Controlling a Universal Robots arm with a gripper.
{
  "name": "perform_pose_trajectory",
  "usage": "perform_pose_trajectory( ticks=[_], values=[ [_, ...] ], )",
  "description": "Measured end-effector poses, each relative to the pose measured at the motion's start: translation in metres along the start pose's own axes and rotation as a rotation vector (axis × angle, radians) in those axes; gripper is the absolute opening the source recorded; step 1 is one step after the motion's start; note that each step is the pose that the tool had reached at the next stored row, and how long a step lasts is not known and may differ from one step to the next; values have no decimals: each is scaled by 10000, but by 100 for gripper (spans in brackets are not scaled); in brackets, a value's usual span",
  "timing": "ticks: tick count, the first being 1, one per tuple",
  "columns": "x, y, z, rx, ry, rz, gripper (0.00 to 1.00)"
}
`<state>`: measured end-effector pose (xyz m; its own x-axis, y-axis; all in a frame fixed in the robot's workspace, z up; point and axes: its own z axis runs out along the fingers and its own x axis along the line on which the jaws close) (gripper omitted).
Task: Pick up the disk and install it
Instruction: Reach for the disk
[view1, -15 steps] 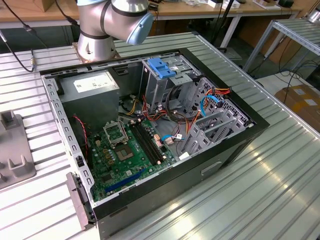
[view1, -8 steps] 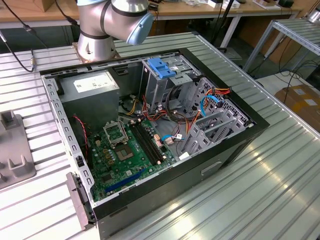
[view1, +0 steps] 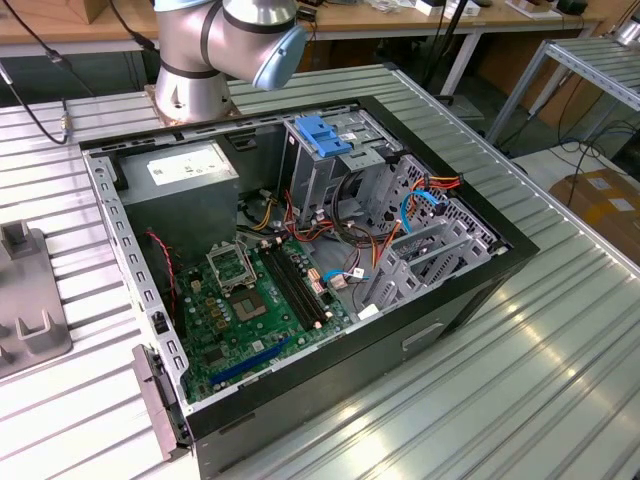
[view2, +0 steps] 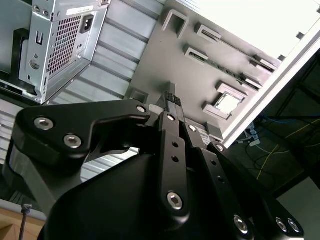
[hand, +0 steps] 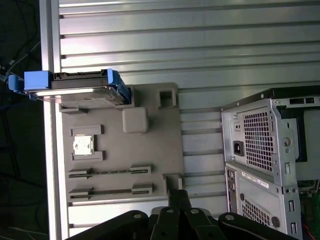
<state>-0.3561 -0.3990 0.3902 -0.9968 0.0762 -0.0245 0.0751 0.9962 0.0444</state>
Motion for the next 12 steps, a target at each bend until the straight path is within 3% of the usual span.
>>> perform_pose_trajectory(
  ticks=[12],
  values=[
    [29, -2, 4, 0, 1, 0, 10]
  ],
)
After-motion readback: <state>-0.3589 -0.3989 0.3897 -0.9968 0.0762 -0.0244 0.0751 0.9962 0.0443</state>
